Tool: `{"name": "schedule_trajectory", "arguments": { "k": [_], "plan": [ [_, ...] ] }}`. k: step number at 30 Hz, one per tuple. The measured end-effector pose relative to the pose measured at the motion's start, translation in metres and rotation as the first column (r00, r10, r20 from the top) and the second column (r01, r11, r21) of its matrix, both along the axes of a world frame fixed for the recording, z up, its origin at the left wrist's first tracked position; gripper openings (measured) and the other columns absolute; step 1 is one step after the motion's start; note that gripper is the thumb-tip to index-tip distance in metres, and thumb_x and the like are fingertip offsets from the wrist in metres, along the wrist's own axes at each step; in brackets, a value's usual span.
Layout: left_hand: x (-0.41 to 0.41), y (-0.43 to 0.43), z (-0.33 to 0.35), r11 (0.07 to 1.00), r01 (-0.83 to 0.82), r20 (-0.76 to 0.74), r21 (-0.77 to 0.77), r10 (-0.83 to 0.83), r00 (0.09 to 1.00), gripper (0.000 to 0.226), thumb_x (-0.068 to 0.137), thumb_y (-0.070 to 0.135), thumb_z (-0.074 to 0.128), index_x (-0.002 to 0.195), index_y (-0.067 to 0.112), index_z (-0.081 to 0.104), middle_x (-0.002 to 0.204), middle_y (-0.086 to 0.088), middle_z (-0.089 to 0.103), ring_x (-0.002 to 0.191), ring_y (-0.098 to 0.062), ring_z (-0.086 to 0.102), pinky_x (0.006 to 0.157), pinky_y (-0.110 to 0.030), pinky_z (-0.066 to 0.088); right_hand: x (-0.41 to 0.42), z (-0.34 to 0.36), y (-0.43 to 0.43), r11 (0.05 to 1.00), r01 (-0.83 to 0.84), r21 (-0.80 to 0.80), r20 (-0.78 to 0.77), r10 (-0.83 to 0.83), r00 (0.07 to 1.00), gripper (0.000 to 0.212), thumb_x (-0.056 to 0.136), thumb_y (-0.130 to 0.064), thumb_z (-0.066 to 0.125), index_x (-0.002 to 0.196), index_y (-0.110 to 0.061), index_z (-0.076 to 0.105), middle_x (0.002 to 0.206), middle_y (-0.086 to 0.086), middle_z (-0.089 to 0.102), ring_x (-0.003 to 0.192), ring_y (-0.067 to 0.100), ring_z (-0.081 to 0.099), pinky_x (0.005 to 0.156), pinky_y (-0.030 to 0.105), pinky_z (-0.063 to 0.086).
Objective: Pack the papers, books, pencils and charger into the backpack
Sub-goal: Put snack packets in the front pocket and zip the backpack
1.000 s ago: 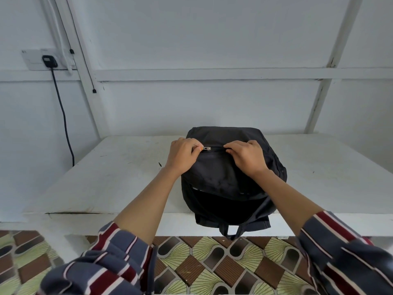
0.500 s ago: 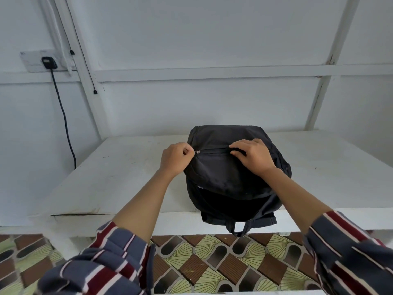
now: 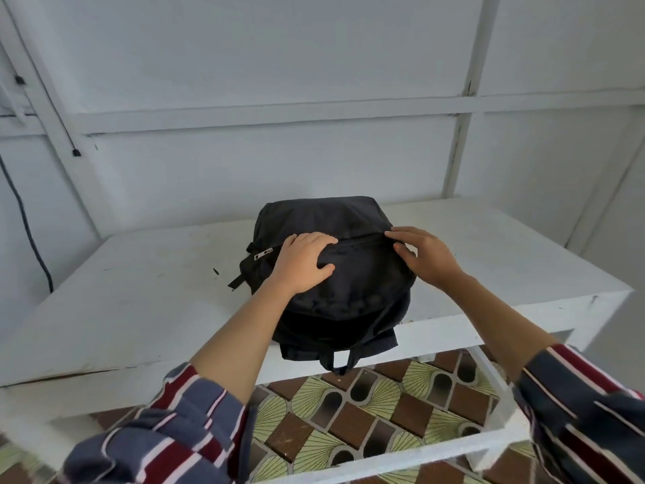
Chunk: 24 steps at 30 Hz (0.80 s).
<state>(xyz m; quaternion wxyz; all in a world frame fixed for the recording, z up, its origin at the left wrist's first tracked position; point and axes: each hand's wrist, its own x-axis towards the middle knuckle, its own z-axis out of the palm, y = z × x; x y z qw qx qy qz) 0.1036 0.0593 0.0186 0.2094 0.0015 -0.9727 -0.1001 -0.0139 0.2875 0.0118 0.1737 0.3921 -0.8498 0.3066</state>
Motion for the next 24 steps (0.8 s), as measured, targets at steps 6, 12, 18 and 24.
{"name": "schedule_trajectory", "arguments": {
  "k": [6, 12, 18, 24],
  "plan": [
    [-0.016, 0.040, 0.005, 1.000, -0.008, -0.081, -0.015, 0.007, 0.997, 0.048, 0.087, 0.039, 0.057, 0.132, 0.023, 0.049, 0.138, 0.001, 0.044, 0.131, -0.018, 0.037, 0.112, -0.038, 0.023, -0.018, -0.003, 0.027, 0.997, 0.062, -0.035, 0.158, -0.056, 0.986, 0.033, 0.093, -0.002, 0.048, 0.121, -0.011, 0.061, 0.127, 0.007, 0.060, 0.117, 0.025, 0.055, 0.096, 0.020, 0.036],
    [-0.026, 0.067, -0.005, 1.000, -0.021, 0.007, -0.016, 0.022, 1.000, 0.058, 0.090, 0.042, 0.053, 0.143, 0.026, 0.034, 0.151, 0.000, 0.028, 0.140, -0.019, 0.023, 0.117, -0.042, 0.012, -0.035, -0.014, 0.021, 0.998, -0.006, 0.062, 0.382, -0.018, 0.924, 0.039, 0.092, 0.007, 0.040, 0.127, -0.004, 0.055, 0.130, 0.013, 0.056, 0.120, 0.029, 0.053, 0.101, 0.023, 0.036],
    [-0.022, 0.073, -0.005, 0.999, -0.053, 0.028, -0.002, 0.053, 0.998, 0.057, 0.090, 0.039, 0.054, 0.142, 0.025, 0.035, 0.150, 0.000, 0.031, 0.139, -0.018, 0.025, 0.117, -0.042, 0.010, -0.035, -0.021, 0.006, 0.999, 0.011, -0.045, 0.499, 0.013, 0.867, 0.040, 0.090, 0.010, 0.041, 0.128, 0.001, 0.051, 0.128, 0.016, 0.056, 0.114, 0.032, 0.055, 0.096, 0.028, 0.041],
    [-0.018, 0.076, -0.004, 0.997, -0.072, 0.090, -0.004, 0.072, 0.993, 0.060, 0.091, 0.041, 0.052, 0.144, 0.026, 0.030, 0.152, 0.000, 0.027, 0.142, -0.018, 0.019, 0.117, -0.041, 0.008, -0.039, -0.022, 0.000, 0.995, 0.080, -0.061, 0.554, -0.033, 0.832, 0.041, 0.089, 0.010, 0.038, 0.127, 0.001, 0.051, 0.119, 0.019, 0.061, 0.105, 0.034, 0.059, 0.090, 0.035, 0.047]
  ]
}}
